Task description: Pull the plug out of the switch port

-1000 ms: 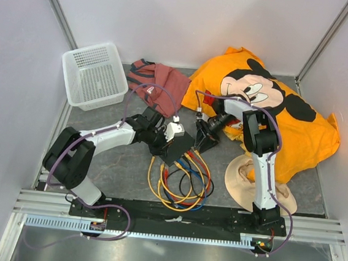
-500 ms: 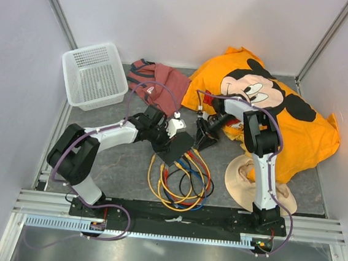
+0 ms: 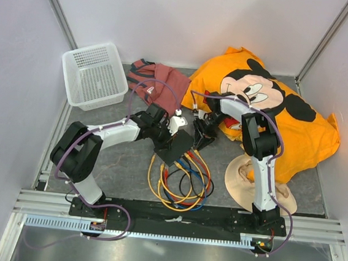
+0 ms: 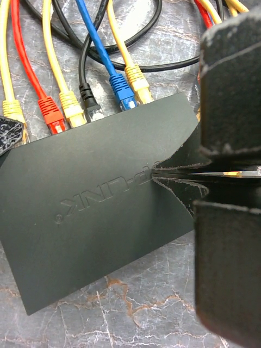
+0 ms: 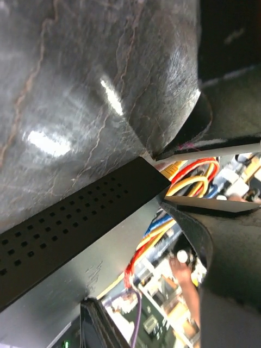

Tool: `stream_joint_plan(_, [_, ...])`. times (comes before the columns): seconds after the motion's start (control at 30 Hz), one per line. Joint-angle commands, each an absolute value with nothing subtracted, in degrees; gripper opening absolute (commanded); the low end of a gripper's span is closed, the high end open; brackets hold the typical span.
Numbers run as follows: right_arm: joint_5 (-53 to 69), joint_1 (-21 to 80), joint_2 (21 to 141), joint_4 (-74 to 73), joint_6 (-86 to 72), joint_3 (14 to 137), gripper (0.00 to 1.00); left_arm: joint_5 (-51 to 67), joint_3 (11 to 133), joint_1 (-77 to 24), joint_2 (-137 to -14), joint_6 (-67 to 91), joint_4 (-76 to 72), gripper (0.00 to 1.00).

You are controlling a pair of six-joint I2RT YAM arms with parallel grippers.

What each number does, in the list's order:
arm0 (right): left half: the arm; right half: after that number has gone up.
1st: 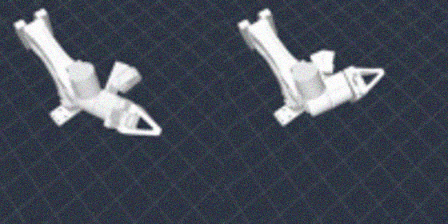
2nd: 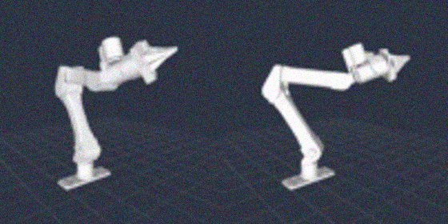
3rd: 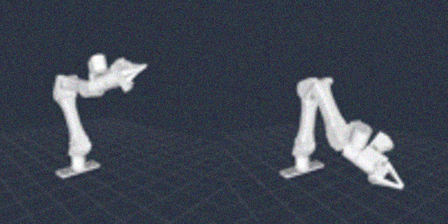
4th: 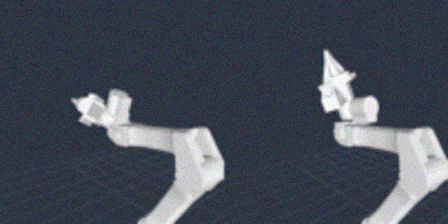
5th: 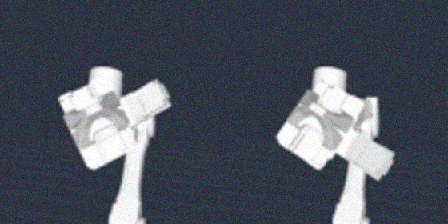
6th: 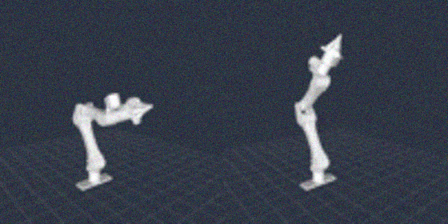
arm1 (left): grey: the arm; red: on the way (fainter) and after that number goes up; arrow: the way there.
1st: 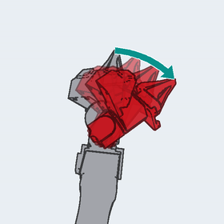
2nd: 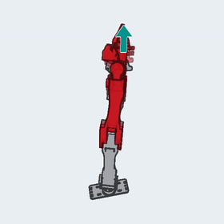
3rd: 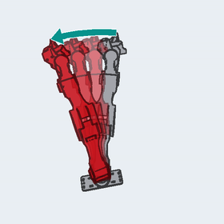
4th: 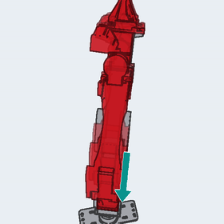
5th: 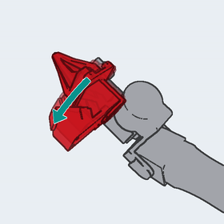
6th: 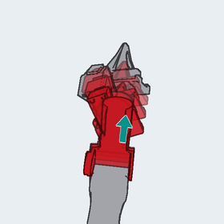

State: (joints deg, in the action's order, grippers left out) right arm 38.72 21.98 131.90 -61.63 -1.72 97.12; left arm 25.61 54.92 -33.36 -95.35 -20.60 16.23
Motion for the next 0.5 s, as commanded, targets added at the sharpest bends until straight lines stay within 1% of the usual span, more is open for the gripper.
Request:
stream_joint_plan(0.0, [16.62, 23.99, 135.70, -45.79, 2.99, 96.50, 0.33, 23.82, 56.34, -33.49, -97.12, -18.99, 16.00, 0.02])
stream_joint_plan(0.1, [14.33, 24.52, 137.28, -47.72, 3.07, 97.38, 0.23, 23.47, 56.43, -33.49, -97.12, -18.98, 16.00, 0.02])
stream_joint_plan(0.17, [13.63, 24.70, 137.90, -50.00, 3.34, 98.08, 0.19, 23.03, 56.34, -33.49, -96.86, -18.90, 16.00, 0.01])
stream_joint_plan(0.37, [10.46, 24.61, 136.50, -55.09, 5.62, 94.76, 0.18, 22.59, 55.20, -33.40, -95.63, -18.02, 15.82, 0.02])
stream_joint_plan(0.47, [7.92, 24.87, 133.60, -55.37, 5.71, 91.85, 0.18, 22.15, 54.41, -33.40, -94.92, -18.11, 15.21, 0.02])
